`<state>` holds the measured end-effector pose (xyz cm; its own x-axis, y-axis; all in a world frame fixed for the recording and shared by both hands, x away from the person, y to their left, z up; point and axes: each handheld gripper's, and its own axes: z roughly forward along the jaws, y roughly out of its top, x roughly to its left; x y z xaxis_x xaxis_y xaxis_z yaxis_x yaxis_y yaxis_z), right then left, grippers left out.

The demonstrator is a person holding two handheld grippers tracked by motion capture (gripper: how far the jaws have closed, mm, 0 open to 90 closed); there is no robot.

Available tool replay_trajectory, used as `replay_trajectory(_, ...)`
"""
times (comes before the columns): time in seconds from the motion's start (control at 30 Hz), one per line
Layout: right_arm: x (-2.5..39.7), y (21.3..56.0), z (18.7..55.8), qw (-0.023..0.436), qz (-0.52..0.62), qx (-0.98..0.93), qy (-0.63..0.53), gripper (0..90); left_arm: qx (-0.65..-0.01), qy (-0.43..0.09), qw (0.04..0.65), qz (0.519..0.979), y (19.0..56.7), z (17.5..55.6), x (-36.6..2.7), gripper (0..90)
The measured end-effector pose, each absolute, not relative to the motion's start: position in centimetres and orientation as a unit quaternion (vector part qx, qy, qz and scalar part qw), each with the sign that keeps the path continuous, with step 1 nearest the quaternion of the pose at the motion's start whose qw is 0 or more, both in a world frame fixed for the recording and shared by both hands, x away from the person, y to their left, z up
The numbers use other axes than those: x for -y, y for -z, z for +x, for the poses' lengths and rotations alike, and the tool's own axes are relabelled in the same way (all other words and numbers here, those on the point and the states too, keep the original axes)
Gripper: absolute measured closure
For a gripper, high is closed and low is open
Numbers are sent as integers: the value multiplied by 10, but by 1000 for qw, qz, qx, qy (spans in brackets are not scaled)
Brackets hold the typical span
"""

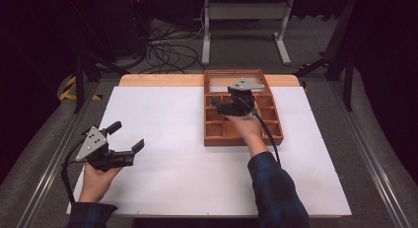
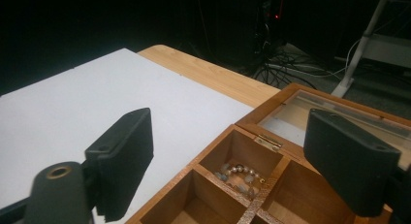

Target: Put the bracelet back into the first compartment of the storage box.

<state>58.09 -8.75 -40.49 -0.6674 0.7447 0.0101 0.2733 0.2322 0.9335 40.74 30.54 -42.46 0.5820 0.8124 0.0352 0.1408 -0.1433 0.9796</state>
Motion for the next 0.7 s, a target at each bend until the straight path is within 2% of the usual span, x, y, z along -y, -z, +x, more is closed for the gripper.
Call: replay_trajectory(0.7, 102, 401, 559, 230, 336, -735, -542, 105, -344, -300, 555, 695, 425, 407, -305, 14)
